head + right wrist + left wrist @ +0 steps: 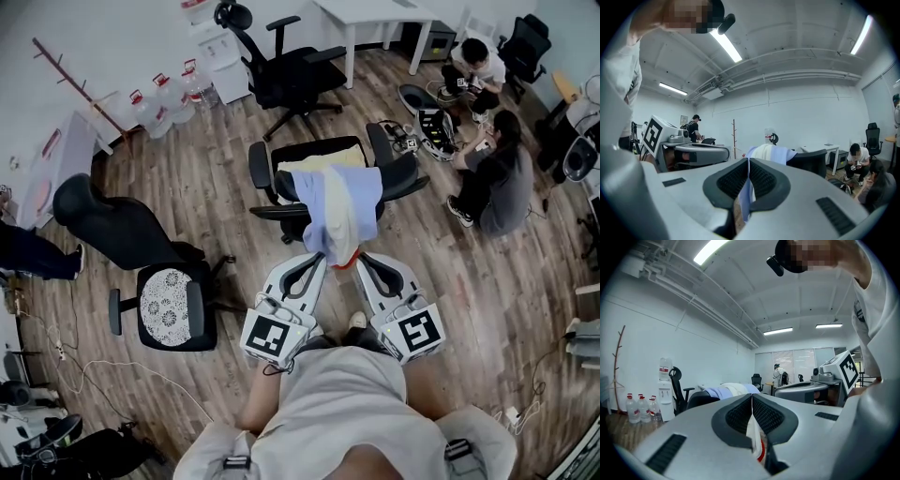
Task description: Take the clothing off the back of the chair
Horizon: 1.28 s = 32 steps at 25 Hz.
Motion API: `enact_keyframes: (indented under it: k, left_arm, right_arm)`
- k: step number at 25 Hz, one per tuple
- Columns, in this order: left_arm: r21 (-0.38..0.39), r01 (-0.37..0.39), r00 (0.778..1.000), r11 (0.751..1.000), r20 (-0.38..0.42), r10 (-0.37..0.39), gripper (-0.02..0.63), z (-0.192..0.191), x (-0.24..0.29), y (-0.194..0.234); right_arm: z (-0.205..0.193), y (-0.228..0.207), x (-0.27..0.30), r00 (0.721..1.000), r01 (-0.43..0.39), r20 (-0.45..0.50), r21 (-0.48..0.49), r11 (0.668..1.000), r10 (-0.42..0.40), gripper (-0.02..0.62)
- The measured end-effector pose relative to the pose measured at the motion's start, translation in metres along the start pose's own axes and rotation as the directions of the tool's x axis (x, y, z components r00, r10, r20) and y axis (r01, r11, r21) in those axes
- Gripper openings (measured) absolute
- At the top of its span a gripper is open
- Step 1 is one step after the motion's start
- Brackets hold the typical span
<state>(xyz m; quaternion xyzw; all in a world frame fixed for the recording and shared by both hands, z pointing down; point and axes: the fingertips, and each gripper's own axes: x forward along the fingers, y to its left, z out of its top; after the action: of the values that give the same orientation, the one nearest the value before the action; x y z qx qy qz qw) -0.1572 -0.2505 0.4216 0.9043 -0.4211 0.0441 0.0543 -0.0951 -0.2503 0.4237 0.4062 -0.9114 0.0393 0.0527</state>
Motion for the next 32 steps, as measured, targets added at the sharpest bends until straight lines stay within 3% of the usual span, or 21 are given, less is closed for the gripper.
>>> enact_keyframes:
  k: [19,26,32]
  left_arm:
    - [0.018,-0.041,0.999,0.999,-0.03,0.042,0.02,-0.012,0.014,0.017]
    - [0.011,-0.055,0.997,0.998,-0.045,0.056,0.026,-0.018,0.016,0.023]
    - [0.009,-0.057,0.996,0.998,-0.063,0.057,0.071,-0.023,0.019,0.025]
  right_arm:
    - [-0.01,-0.013,0.012,0.999,-0.013,-0.033,-0.025,1.0,0.012,0.026]
    - [-0.018,-0.019,0.012,0.998,-0.006,-0.063,-0.016,1.0,0.005,0.095]
    - [-0.023,-0.025,0.01,0.997,0.017,-0.072,-0.002,1.0,-0.017,0.135]
